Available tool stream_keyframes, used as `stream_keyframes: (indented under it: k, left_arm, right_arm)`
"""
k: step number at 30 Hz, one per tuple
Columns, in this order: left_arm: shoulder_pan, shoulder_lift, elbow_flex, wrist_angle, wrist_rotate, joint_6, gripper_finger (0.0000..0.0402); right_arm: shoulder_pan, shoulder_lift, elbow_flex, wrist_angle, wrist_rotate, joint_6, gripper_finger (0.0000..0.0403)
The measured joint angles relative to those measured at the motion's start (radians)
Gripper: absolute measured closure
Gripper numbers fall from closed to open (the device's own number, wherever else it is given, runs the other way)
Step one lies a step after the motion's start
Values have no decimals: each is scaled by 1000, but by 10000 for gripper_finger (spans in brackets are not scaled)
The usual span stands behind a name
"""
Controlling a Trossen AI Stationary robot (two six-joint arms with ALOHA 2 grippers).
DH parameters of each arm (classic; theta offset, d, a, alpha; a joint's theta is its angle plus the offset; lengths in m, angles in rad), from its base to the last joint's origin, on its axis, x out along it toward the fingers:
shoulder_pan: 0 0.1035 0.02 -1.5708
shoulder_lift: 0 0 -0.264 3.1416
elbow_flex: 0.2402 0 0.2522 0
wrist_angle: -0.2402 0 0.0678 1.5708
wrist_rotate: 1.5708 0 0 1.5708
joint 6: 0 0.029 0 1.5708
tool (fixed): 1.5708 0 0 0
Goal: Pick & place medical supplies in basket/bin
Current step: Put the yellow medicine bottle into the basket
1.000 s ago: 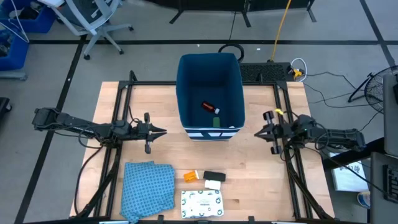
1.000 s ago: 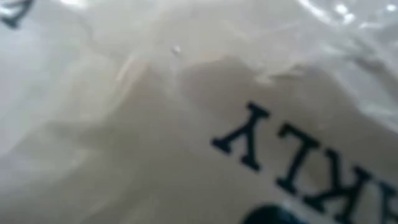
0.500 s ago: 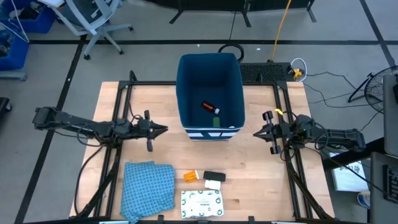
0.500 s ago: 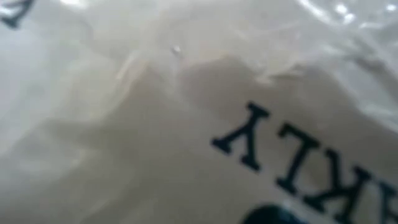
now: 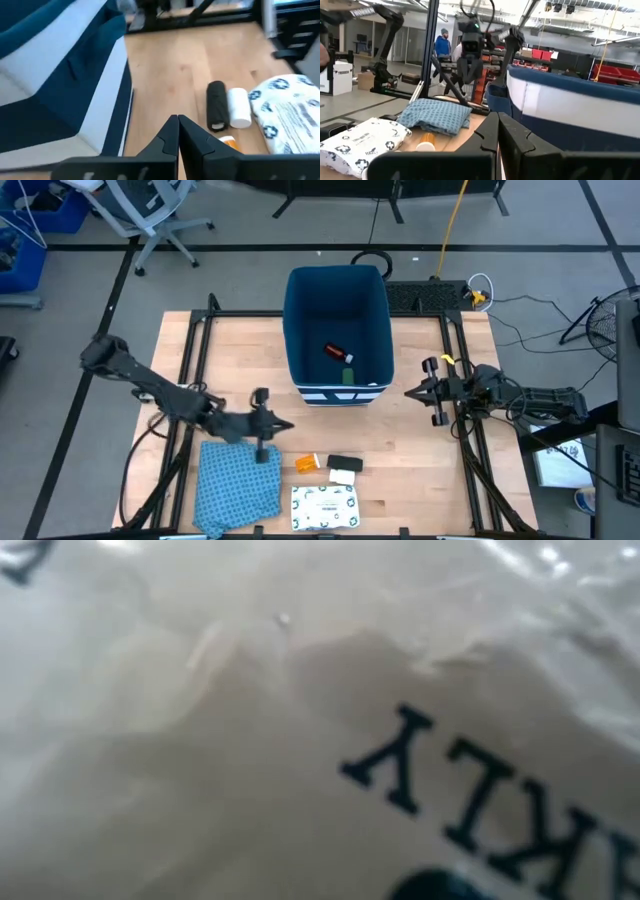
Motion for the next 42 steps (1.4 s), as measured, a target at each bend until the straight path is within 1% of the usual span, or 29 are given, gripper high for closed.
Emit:
stream_keyframes:
  k: [2,4,7,10,12,17,20,23,25,29,42]
  left_arm:
    - [-10,66,82,-111,-25,-93,397]
    - [-11,136,160,-234,-26,-194,383]
    - [-9,234,265,-394,3,-322,338]
    - [-4,327,342,-463,88,-382,278]
    - [-3,377,378,-465,140,-395,234]
    - [-4,479,442,-444,220,-405,133]
    - [-3,515,450,-418,253,-407,91]
    - [-3,544,448,-374,259,-422,64]
    - [-3,566,445,-368,270,-427,55]
    - [-3,609,445,-355,291,-435,54]
    - [11,706,444,-346,315,-432,98]
  right_arm:
    - [0,0,0,-1,0,0,403]
    - [0,0,0,-1,0,0,403]
    - [0,0,0,0,0,3,403]
    - [0,0,0,-1,0,25,403]
    - [0,0,0,-1,0,36,403]
    - [0,0,0,3,2,38,403]
    - [0,0,0,14,2,37,403]
    - [0,0,0,30,3,36,403]
    - [0,0,0,36,3,40,403]
    - [0,0,0,42,4,53,403]
    - [0,0,0,46,5,53,403]
